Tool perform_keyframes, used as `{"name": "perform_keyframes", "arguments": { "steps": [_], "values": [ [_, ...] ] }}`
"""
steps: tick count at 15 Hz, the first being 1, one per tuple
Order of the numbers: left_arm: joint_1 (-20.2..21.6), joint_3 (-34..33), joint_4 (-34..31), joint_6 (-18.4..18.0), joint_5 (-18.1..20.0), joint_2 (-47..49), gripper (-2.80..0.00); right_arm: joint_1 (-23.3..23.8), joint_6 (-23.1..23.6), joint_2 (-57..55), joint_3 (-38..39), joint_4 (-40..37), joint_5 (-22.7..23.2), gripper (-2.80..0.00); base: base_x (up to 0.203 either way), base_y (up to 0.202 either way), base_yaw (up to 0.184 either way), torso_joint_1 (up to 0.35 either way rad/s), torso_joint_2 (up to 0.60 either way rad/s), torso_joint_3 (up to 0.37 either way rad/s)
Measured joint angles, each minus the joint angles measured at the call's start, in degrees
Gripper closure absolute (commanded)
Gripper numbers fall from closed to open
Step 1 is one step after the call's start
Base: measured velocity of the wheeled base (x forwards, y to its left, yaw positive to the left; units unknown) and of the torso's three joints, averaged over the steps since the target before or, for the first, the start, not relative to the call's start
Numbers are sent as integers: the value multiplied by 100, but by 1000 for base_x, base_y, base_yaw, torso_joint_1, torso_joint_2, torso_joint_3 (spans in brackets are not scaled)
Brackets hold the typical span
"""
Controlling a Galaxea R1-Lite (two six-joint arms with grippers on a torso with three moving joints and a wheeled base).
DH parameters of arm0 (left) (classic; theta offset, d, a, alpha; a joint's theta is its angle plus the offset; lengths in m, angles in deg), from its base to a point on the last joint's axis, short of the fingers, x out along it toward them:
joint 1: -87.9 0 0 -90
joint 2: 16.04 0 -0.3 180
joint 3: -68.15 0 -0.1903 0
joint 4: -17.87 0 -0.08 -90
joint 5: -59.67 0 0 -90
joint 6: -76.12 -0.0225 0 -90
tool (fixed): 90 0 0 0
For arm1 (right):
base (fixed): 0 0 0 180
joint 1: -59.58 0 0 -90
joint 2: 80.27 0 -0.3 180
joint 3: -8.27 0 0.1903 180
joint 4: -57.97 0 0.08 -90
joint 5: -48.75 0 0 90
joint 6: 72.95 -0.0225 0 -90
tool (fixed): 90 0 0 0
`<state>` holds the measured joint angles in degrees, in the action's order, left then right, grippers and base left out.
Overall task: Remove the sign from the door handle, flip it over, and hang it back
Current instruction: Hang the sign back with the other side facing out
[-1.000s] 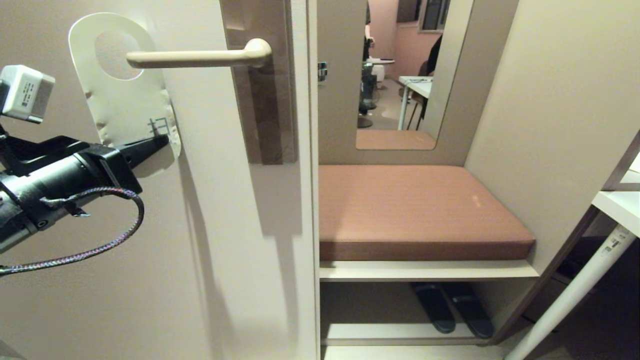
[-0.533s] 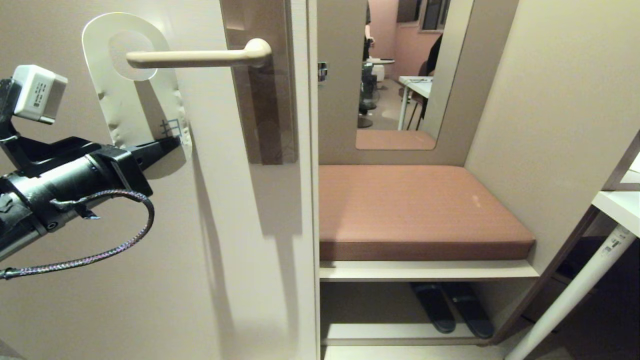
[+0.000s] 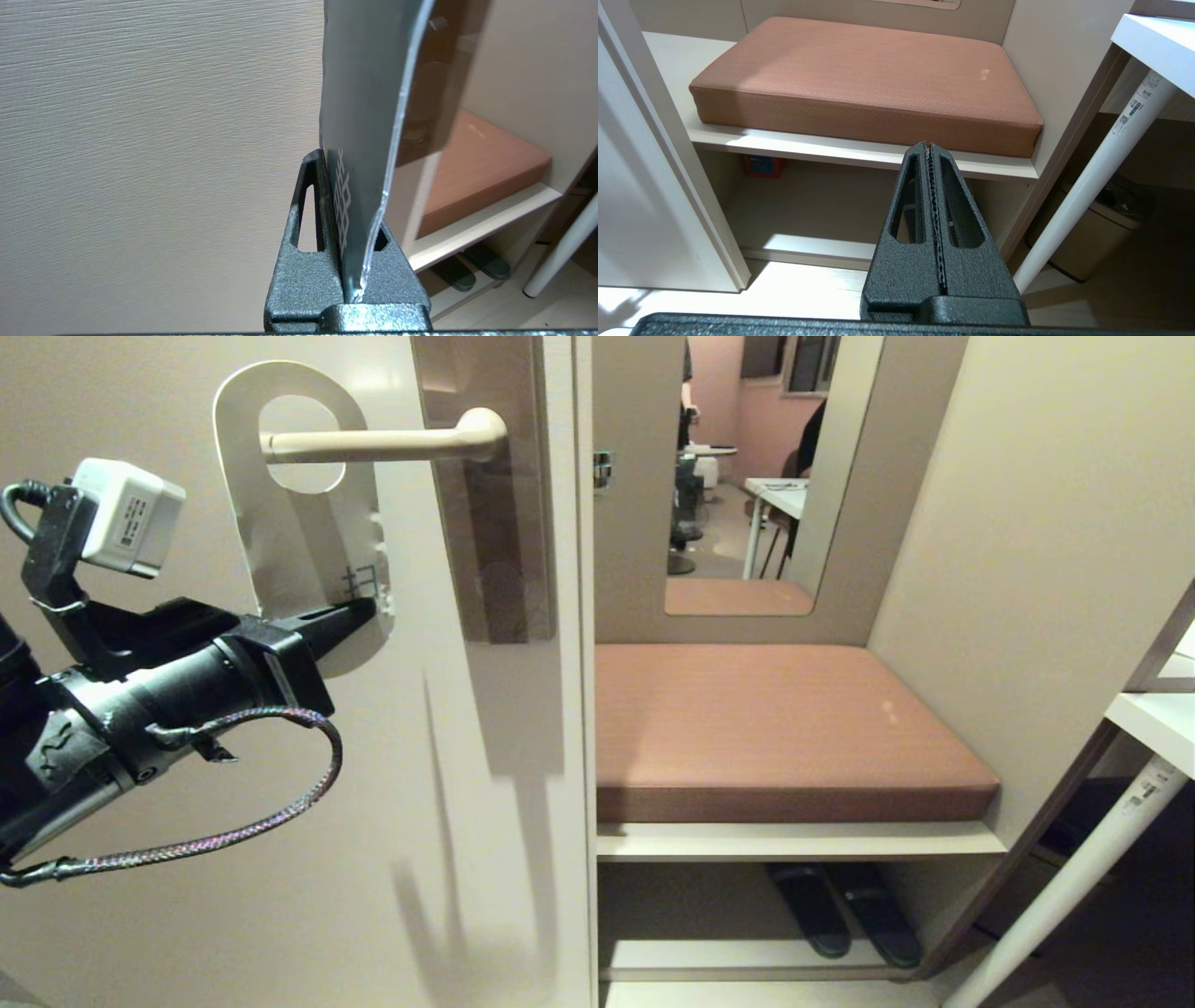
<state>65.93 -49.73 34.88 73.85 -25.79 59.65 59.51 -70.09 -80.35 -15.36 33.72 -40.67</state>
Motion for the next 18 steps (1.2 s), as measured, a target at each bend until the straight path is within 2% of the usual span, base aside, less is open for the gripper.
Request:
{"name": "perform_keyframes", "arguments": {
  "steps": [7,11,18],
  "values": [
    [-411,-63,-91,-165,-682,-11,0,0,0,0,0,0,1,0,0,0,0,0,0,0],
    [-705,-100,-249,-186,-749,-4,0,0,-2,0,0,9,-6,0,0,0,0,0,0,0],
    [-924,-111,-259,-257,-749,69,0,0,-2,0,9,11,-7,0,0,0,0,0,0,0]
  ]
}}
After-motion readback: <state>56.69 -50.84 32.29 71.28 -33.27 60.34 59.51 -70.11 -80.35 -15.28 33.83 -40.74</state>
